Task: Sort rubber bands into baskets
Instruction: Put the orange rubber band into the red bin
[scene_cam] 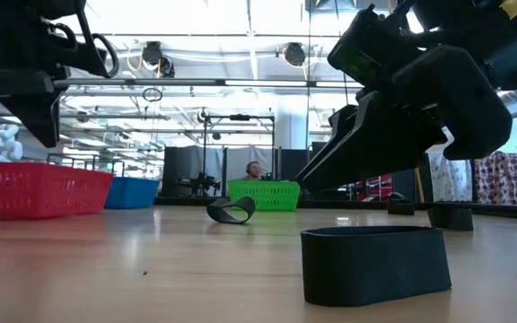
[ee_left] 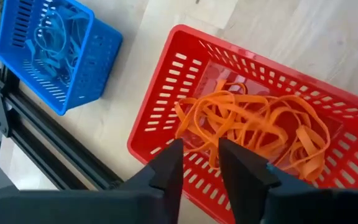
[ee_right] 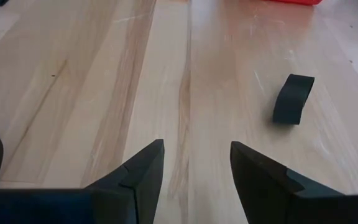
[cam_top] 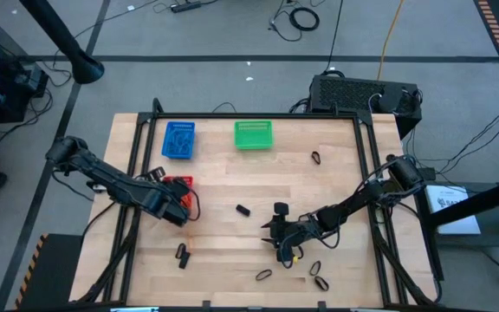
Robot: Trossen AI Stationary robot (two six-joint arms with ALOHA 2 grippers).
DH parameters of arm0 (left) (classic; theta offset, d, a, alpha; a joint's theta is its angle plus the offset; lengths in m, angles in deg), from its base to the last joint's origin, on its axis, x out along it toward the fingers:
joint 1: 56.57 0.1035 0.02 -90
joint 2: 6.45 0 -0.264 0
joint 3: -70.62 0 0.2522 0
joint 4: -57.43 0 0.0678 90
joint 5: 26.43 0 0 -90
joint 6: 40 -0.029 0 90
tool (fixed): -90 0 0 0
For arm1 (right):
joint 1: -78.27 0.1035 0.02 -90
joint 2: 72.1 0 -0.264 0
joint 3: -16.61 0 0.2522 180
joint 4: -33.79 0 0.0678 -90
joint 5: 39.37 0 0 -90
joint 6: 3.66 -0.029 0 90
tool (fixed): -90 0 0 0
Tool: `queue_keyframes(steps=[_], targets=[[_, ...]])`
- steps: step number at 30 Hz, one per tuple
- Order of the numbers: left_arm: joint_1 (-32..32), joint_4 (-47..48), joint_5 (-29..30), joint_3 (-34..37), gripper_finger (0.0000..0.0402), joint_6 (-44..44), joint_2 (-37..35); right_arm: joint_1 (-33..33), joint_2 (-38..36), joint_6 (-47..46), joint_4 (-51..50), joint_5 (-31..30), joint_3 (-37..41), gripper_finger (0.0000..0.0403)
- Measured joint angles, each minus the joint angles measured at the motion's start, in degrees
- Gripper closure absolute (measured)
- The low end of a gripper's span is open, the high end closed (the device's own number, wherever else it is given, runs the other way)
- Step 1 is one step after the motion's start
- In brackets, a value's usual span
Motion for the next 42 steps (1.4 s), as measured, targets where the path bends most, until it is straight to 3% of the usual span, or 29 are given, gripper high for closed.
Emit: queue_keyframes(steps=[8, 16, 19, 34, 42], targets=[[-1.25, -3.56, -1.48, 0.02, 0.0276, -4.06, -0.02, 0.02, 0.02, 0.00, 0.00, 0.00, 0.00, 0.0225], [-8.26, -32.48, -6.62, 0.02, 0.0276, -23.39, -0.09, 0.00, 0.02, 0.02, 0.00, 0.00, 0.00, 0.0225], [-10.46, -39.06, -7.03, 0.00, 0.0276, -27.77, 0.73, 0.00, 0.02, 0.02, 0.00, 0.00, 0.00, 0.0225], [-13.07, -35.64, -15.30, 0.02, 0.0276, -27.75, 16.48, 0.00, 0.02, 0.02, 0.02, 0.00, 0.01, 0.0225], [-12.97, -34.47, -15.68, -0.02, 0.0276, -27.91, 18.31, 0.02, 0.02, 0.02, 0.04, 0.00, 0.02, 0.0225]])
